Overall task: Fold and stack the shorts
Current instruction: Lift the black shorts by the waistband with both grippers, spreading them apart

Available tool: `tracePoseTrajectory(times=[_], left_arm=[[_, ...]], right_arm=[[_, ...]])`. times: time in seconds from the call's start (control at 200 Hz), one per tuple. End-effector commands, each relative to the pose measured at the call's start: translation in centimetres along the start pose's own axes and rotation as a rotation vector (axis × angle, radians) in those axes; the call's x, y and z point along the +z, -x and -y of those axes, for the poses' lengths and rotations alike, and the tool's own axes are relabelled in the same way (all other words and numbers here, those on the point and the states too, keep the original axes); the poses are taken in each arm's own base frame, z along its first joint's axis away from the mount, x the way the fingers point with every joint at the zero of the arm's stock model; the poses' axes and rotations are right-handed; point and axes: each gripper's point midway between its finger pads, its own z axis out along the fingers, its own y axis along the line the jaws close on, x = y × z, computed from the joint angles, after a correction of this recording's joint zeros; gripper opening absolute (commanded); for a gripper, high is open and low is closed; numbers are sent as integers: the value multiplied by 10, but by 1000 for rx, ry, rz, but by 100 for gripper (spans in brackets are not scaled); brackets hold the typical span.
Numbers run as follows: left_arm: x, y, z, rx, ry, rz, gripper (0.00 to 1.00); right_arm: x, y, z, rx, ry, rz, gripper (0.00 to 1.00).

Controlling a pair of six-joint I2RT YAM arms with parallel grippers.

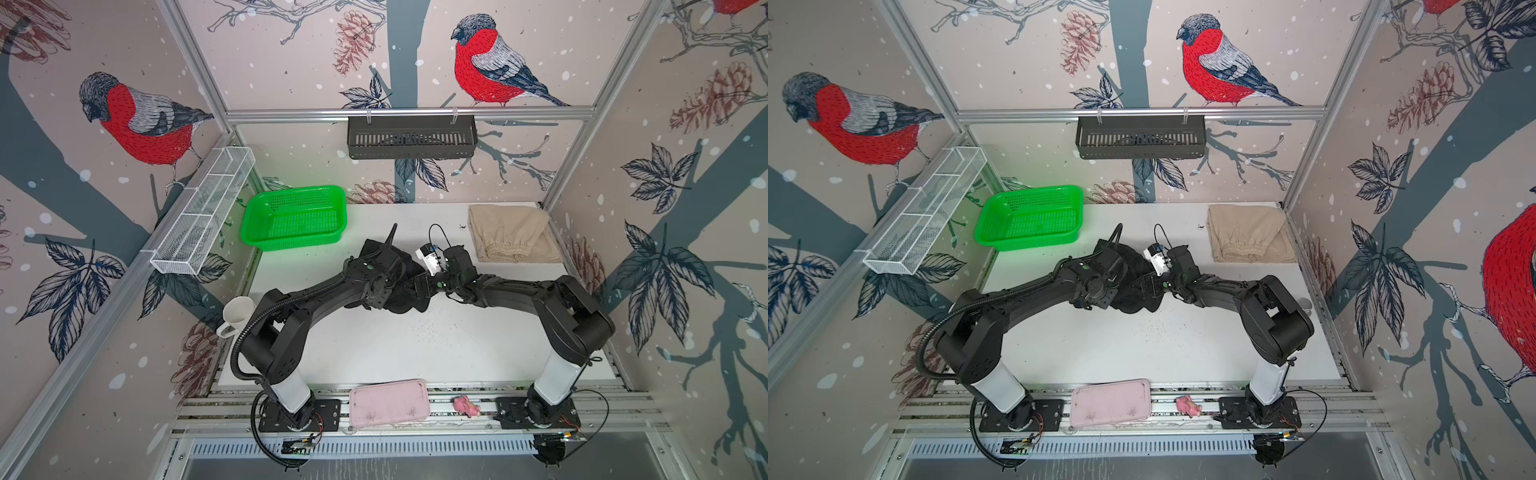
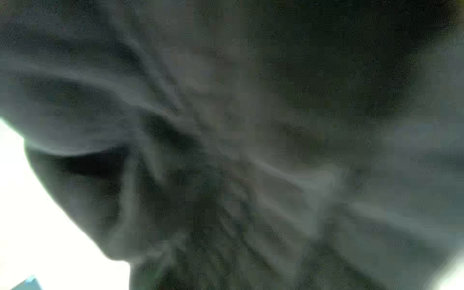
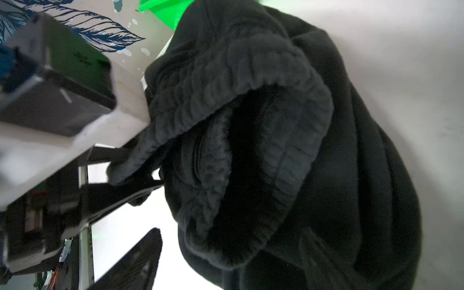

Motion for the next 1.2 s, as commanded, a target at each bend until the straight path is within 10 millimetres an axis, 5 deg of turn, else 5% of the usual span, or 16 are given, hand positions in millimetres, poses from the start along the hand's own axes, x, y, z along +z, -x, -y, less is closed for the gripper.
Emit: tracePoseTrajectory(times=[0.0,0.22,0.335,0.52,0.685,0.92,1.195], left_arm=[[-10,-3,-14,-42,57,-20,0],[-50,20,-55,-178,71,78,0],[-84,40,-79,-233,24,183,0],[-131,59,-105,-241,24,342,0],[-166,72,-140,-302,31,451,0],[-238,99,-112,-116,-207,687,0],[-348,95,-77,109,-465,913,3]], right_arm=[[11,15,-12,-8,39,44,85],[23,8,-4,35,-9,29,78],[17,22,0,25,-37,70,61],[-20,76,-4,-61,-76,174,7],[-67,109,7,-264,-370,110,3],[-168,170,-20,-468,-633,237,2],[-264,204,-106,-633,-587,468,2]])
